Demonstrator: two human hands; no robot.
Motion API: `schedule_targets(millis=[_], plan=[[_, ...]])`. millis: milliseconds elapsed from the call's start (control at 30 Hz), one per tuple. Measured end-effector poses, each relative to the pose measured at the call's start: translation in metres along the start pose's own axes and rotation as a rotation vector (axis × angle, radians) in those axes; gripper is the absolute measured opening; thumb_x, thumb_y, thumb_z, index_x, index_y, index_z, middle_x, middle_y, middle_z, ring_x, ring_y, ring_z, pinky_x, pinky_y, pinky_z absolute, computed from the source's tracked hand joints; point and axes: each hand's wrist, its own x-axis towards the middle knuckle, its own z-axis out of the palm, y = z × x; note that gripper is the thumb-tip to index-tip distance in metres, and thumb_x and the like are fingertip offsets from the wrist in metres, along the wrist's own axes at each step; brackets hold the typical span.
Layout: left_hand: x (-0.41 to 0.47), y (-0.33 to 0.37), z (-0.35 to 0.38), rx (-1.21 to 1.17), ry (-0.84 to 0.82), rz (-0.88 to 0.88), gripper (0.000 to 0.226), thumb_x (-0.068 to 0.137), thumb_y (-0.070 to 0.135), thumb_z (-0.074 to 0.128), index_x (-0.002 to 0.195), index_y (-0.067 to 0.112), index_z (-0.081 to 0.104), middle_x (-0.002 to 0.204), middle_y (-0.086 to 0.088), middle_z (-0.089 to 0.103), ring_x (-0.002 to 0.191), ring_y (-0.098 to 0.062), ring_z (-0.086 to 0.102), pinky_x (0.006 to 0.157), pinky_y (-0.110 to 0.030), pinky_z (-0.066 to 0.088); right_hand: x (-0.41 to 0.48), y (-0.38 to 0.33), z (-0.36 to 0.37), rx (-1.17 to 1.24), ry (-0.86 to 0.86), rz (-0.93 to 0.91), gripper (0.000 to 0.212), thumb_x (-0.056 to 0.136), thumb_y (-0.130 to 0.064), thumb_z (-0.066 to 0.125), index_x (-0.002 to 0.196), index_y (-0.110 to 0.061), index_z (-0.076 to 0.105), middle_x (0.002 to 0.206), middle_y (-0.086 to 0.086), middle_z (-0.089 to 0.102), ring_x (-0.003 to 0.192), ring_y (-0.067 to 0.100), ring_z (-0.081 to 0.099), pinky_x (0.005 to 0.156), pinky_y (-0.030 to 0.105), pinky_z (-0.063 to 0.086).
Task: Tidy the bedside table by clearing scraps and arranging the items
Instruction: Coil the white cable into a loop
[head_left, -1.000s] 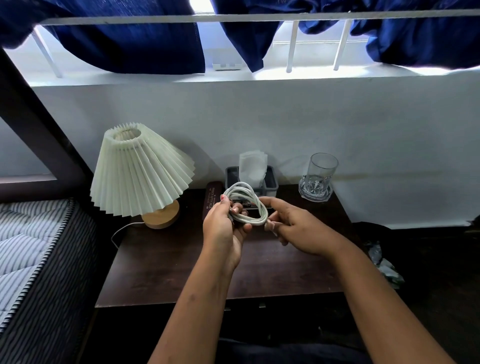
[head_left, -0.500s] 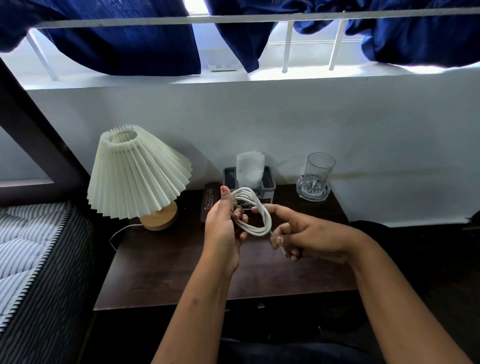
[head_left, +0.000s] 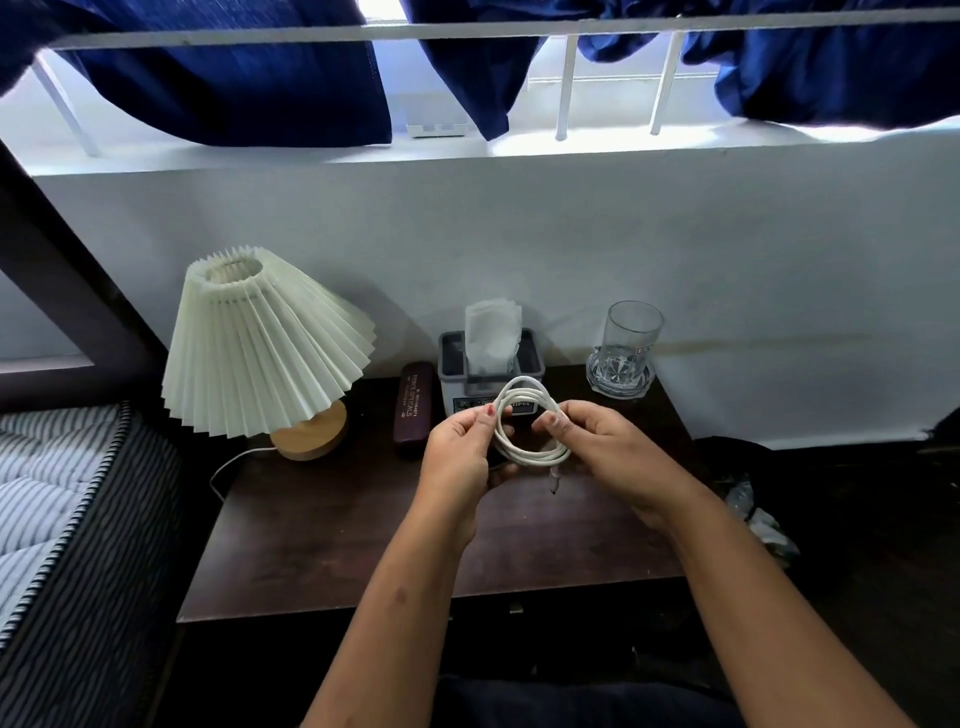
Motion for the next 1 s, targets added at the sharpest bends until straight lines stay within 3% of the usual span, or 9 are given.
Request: schedule_targets(millis=[67,200,267,433,600,667,833,900,1000], plan=[[0.001,-0.007,0.006,0.024,0.012,0.003,0.019,0.095,0.018,0.048,0.088,0.014,0.065,0.075,-0.003,0.059,0.066,-0.008,0.054,0.052,-0.018,0.049,0.003,0.008,-0.001,0.029,0.061,0.045,0.019,0.094,-0.028,0.049,0.093,-0.014,0.062,0.077,-0.001,0.061,0.071,0.009,0.057,0.068,0.026,0.048],[0.014,-0.028,0.017,0.149,0.000,-0.039,0.015,0.091,0.014,0.054,0.097,0.012,0.068,0.073,-0.002,0.059,0.061,-0.008,0.051,0.053,-0.019,0.046,0.006,0.031,-0.004,0.163,0.195,0.184,0.018,0.094,-0.025,0.049,0.093,-0.011,0.059,0.075,0.006,0.061,0.057,0.021,0.065,0.050,0.027,0.053],[0.028,-0.045,0.022,0.260,0.063,-0.078,0.016,0.087,0.017,0.060,0.100,0.013,0.068,0.078,-0.003,0.065,0.065,-0.011,0.056,0.055,-0.023,0.050,0.011,0.046,-0.007,0.168,0.295,0.211,0.013,0.093,-0.023,0.052,0.085,-0.016,0.060,0.079,0.010,0.066,0.059,0.024,0.065,0.053,0.031,0.054],[0.070,-0.071,0.046,0.468,0.205,-0.095,0.010,0.079,0.024,0.068,0.075,0.022,0.060,0.077,0.000,0.068,0.079,-0.022,0.064,0.080,-0.039,0.055,0.045,0.083,-0.018,0.095,0.530,0.224,0.020,0.089,-0.027,0.057,0.077,-0.023,0.042,0.079,0.004,0.072,0.074,0.024,0.065,0.067,0.038,0.050],[0.115,-0.075,0.058,0.539,0.266,-0.058,0.019,0.080,0.022,0.066,0.068,0.021,0.051,0.080,-0.006,0.065,0.083,-0.029,0.065,0.079,-0.039,0.056,0.086,0.103,-0.041,0.269,0.409,0.304,0.014,0.090,-0.017,0.053,0.077,-0.019,0.051,0.085,0.004,0.059,0.080,0.018,0.055,0.067,0.040,0.052],[0.129,-0.079,0.061,0.551,0.269,-0.026,0.017,0.083,0.020,0.064,0.069,0.019,0.053,0.085,-0.010,0.067,0.085,-0.028,0.064,0.076,-0.030,0.051,0.098,0.108,-0.048,0.356,0.332,0.263,0.013,0.089,-0.007,0.054,0.082,-0.018,0.057,0.090,0.004,0.061,0.082,0.016,0.057,0.070,0.036,0.051],[0.136,-0.095,0.068,0.671,0.134,0.105,0.010,0.084,0.018,0.064,0.093,0.018,0.061,0.092,-0.004,0.064,0.091,-0.021,0.057,0.070,-0.015,0.032,0.113,0.132,-0.053,-0.138,0.465,0.087,0.021,0.080,-0.002,0.064,0.095,-0.016,0.068,0.098,0.004,0.067,0.087,0.017,0.065,0.079,0.016,0.047],[0.135,-0.104,0.070,0.892,0.048,0.179,0.035,0.087,0.025,0.060,0.121,0.017,0.056,0.122,-0.006,0.061,0.114,-0.024,0.050,0.089,-0.018,0.033,0.114,0.137,-0.050,-0.234,0.571,0.040,0.020,0.075,0.002,0.066,0.082,-0.017,0.065,0.084,0.004,0.066,0.078,0.018,0.062,0.069,0.004,0.039],[0.132,-0.113,0.072,1.261,-0.038,0.203,0.061,0.091,0.040,0.040,0.146,0.018,0.024,0.153,-0.009,0.028,0.139,-0.029,0.025,0.112,-0.033,0.024,0.112,0.141,-0.044,-0.293,0.621,-0.029,0.016,0.074,0.003,0.067,0.078,-0.013,0.068,0.080,0.002,0.065,0.077,0.012,0.059,0.070,-0.004,0.034]])
